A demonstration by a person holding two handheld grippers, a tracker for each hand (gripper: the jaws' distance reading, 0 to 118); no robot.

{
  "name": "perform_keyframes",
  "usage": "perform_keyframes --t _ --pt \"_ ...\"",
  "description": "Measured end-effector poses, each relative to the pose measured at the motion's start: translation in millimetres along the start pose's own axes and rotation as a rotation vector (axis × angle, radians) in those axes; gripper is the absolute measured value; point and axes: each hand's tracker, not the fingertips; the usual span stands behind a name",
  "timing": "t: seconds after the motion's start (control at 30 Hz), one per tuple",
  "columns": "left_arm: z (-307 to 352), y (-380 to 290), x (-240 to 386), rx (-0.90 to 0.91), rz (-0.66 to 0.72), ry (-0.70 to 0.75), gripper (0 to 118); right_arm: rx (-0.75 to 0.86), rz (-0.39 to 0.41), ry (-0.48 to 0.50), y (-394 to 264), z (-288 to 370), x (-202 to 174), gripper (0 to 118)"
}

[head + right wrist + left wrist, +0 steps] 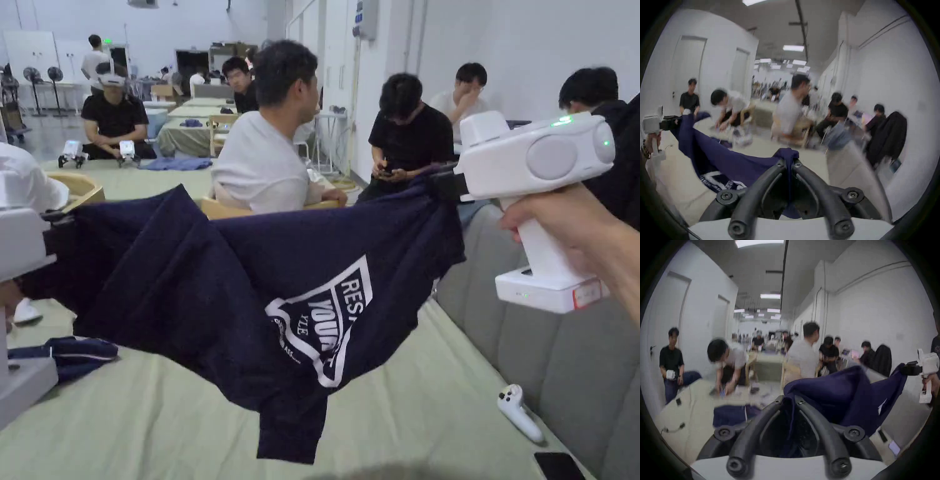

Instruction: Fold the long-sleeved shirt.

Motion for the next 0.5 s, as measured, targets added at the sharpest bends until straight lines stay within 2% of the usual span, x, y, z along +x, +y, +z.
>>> perform_keyframes --t 0.13,0.23,0.37,0.5 --pt "-18 92 22 0.091 0.081 -0.01 14 0.108 -0.062 -0.083 71 8 19 2" --pt "-32 131 39 0.137 0.053 -0.004 14 0.133 -0.049 -0.142 98 6 25 2" --pt "-50 152 49 0.157 0.044 0.001 14 0.134 -0.063 -0.173 106 -8 41 2" --pt "-50 133 66 0.144 0.088 -0.021 14 0.117 -0.108 -0.177 79 -16 49 2"
